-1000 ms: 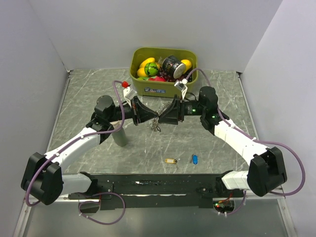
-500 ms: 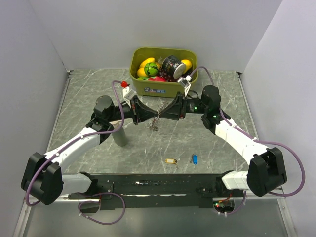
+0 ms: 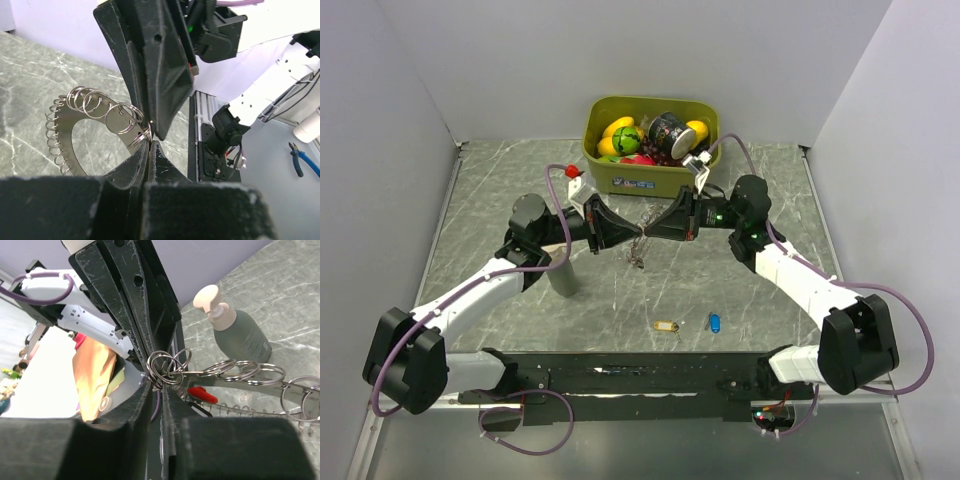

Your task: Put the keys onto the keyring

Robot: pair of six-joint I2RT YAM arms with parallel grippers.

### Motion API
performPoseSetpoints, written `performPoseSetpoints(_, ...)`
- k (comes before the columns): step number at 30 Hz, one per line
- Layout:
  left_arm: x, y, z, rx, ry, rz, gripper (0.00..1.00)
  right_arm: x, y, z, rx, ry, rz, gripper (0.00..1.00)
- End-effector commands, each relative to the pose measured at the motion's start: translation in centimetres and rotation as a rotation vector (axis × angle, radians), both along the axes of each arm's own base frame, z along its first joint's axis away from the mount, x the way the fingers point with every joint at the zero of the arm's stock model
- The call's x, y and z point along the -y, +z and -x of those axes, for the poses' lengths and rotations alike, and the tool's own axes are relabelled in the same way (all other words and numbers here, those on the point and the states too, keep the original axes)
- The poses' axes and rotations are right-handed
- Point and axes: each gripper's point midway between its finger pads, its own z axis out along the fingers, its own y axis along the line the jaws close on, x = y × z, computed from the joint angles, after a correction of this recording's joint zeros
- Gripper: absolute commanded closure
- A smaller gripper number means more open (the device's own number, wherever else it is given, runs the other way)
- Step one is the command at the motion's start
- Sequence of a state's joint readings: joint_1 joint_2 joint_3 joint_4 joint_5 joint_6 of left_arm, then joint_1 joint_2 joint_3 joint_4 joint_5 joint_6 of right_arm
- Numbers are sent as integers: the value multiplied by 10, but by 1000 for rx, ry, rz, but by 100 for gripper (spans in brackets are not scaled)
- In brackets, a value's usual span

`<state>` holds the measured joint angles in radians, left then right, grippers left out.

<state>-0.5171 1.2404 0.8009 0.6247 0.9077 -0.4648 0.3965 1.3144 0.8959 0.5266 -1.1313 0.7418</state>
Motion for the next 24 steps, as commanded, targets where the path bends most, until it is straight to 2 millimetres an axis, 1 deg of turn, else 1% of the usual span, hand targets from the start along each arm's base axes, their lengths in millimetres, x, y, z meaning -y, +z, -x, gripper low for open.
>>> performPoseSetpoints(1,10,11,26,70,-135,14,99,-1,27,-1,119,-4,-66,84)
performPoseSetpoints(3,11,9,26,62,-145,10,99,-2,27,0,117,0,-70,84)
performPoseSetpoints(7,15,4,29,38,-184,-7,99,0,30,-2,101,-3,-92,81)
performPoseSetpoints(11,16,2,30,40,-194,-9,99,1,31,-2,95,7,-110,80)
performPoseSetpoints(12,16,2,31,42,-197,-10,99,2,34,-3,110,8,-120,81)
performPoseSetpoints(15,17,1,31,46,-200,-13,99,1,36,-1,102,22,-134,88)
performPoseSetpoints(16,17,0,30,42,-199,-16,99,1,36,-1,101,22,-134,99)
performPoseSetpoints(17,17,0,29,47,-195,-18,99,2,36,-1,101,19,-134,100)
performPoseSetpoints(21,18,-4,27,39,-181,-29,99,2,33,-1,105,4,-113,100)
performPoseSetpoints(22,17,-3,26,42,-175,-31,99,3,28,-3,105,-5,-92,100)
performPoseSetpoints(24,17,-6,24,46,-164,-44,98,4,29,-2,120,-21,-72,100)
